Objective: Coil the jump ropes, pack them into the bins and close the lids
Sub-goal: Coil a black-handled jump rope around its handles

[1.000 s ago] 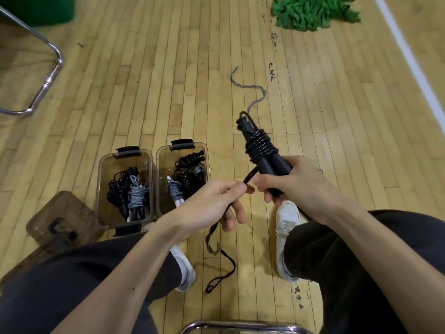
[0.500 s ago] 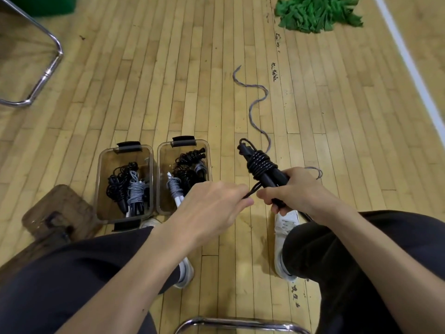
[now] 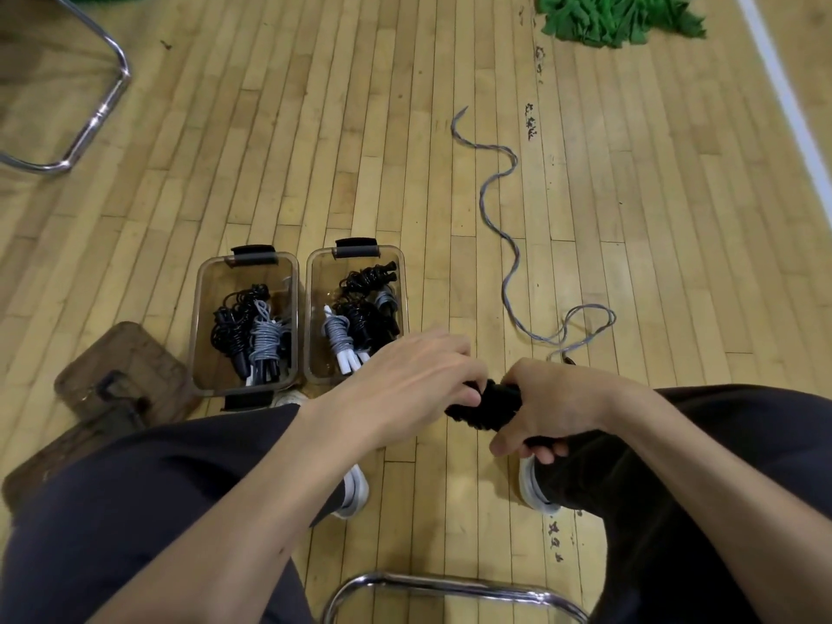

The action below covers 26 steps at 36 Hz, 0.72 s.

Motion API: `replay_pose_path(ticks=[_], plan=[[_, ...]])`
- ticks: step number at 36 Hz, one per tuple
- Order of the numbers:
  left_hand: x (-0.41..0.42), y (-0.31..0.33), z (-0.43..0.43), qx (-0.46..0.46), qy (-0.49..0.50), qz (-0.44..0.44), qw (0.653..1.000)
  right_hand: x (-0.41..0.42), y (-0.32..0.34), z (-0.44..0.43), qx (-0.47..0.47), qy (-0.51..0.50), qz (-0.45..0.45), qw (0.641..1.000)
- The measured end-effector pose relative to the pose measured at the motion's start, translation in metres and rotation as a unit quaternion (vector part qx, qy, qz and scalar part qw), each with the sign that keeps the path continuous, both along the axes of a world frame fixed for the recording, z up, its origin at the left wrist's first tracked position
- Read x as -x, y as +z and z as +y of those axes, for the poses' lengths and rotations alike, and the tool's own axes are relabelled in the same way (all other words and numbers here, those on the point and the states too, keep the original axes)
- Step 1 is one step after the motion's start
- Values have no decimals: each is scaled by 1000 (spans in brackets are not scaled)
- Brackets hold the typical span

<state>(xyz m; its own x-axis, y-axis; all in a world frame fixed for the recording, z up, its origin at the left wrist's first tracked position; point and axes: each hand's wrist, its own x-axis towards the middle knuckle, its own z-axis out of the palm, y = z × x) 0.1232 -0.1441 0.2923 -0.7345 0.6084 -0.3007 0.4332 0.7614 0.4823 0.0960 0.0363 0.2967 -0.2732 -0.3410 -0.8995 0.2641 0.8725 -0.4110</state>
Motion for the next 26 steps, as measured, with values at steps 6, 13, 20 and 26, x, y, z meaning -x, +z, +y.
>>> replay_pose_path(ticks=[6,13,20,26], plan=[[2,-3,-1,-54,25,-62,996,-1,2,0,34,70,-17,997],[5,-2,1,-124,59,-185,973,-9,1,-2,68,128,-51,988],[12,5,-6,-222,79,-328,915,-8,12,2,154,137,-71,976],[21,15,-12,-300,121,-357,876,-2,22,6,268,46,-65,960]])
